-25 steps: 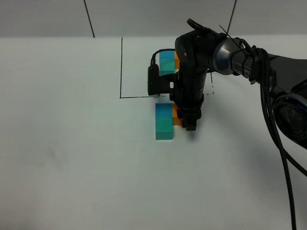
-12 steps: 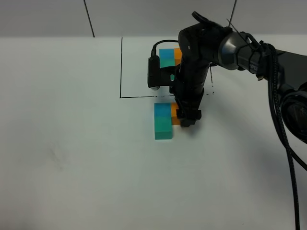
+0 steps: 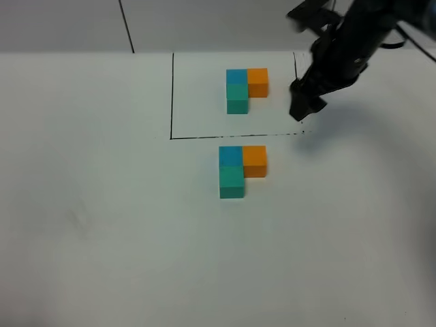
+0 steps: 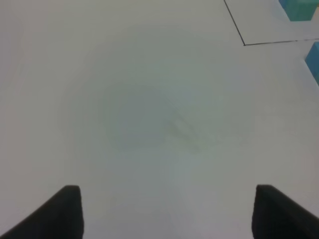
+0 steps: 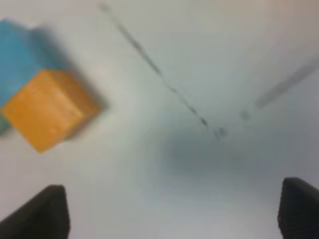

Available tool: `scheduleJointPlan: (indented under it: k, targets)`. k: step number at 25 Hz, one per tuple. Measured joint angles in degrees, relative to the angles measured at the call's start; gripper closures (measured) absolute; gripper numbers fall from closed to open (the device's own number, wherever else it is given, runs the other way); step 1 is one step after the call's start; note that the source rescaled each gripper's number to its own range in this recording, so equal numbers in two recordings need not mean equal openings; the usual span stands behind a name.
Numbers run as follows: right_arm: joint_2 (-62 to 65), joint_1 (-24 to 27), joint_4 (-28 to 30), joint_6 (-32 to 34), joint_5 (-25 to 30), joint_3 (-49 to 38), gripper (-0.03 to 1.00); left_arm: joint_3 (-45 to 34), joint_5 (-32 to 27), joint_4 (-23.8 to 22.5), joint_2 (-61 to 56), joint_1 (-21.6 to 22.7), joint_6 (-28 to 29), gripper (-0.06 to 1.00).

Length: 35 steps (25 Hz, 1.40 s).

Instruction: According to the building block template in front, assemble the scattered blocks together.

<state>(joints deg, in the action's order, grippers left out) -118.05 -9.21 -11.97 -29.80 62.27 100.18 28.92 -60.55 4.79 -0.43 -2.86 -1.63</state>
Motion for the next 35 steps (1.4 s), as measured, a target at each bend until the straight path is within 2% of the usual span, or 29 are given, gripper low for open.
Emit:
scheduleJointPlan:
  k: [5, 11, 15, 25, 28, 35]
  targets:
    - [8.5, 10.2, -2.3, 5.5, -2.5, -11.2, 0.25, 0.0, 0.0, 0.0, 0.0, 0.0, 0.0, 0.45]
    - [24.9, 15.4, -4.3, 8.7, -10.7, -28.0, 0.25, 0.0, 0.0, 0.0, 0.0, 0.0, 0.0, 0.45]
    - [35.2, 15.6, -4.4, 11.2, -13.2, -37.2, 0.25, 0.0, 0.0, 0.0, 0.0, 0.0, 0.0, 0.45]
    - [64.3, 15.4, -3.1, 15.9, -13.3, -56.1, 0.25, 0.0, 0.0, 0.0, 0.0, 0.0, 0.0, 0.45]
    - [73.6, 15.3, -2.0, 17.4, -11.9, -60.4, 0.25, 0.0, 0.0, 0.0, 0.0, 0.0, 0.0, 0.45]
    - [89.8, 15.3, -1.1, 22.1, -4.9, -66.7, 0.25, 0.0, 0.0, 0.0, 0.0, 0.0, 0.0, 0.45]
